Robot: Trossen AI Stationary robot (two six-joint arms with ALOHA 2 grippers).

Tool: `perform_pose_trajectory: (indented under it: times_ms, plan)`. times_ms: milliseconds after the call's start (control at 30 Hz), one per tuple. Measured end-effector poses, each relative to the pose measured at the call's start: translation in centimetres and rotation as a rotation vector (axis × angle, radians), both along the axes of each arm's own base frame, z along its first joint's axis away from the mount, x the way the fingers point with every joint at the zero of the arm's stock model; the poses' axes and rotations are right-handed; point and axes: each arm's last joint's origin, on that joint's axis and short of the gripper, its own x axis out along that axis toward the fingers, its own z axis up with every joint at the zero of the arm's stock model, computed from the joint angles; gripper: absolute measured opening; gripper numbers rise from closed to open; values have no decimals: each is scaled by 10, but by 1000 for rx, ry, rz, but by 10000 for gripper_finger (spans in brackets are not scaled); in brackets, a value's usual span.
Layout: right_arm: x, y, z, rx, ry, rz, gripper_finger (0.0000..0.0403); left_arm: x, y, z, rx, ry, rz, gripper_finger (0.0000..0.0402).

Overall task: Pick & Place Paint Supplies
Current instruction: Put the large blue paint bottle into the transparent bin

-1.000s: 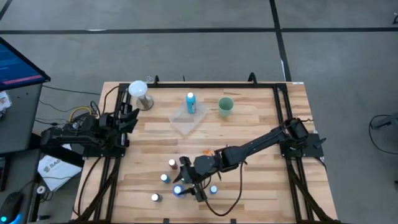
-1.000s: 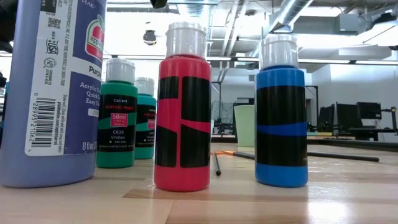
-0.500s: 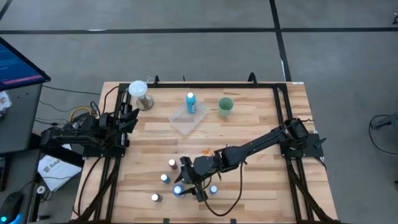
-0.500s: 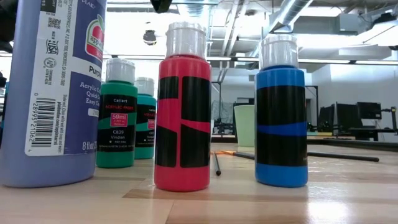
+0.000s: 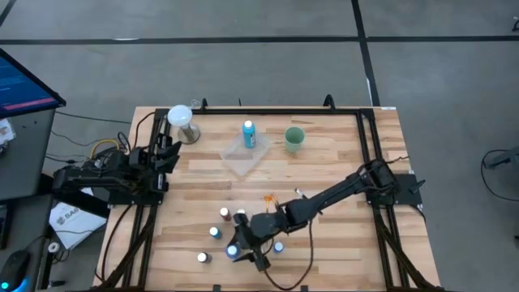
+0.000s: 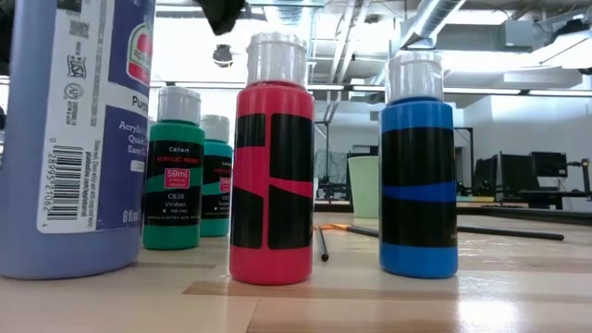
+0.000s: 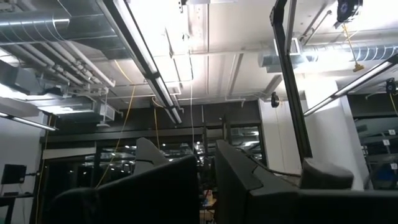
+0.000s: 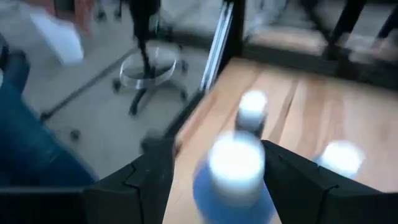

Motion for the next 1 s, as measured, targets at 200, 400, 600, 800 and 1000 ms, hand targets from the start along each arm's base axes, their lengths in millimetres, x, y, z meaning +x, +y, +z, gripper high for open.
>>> perform_pose_trajectory:
  times_ms: [200, 400, 600, 800, 1000]
  plan:
    - [2, 1, -5, 1, -3, 0, 225, 2, 0, -1, -1, 19, 0, 1]
    - [2, 2, -6, 0, -3, 0, 214, 6, 0, -3, -2, 47, 0, 1]
    - [2, 1, -6, -2, -1, -1, 131, 10, 1, -6, -4, 82, 0, 1]
    - [2, 2, -6, -1, -2, -2, 106, 14, 1, -9, -7, 120, 0, 1]
    - [2, 2, 8, 18, -42, -1, 106, 19, 1, -12, -9, 164, 0, 1]
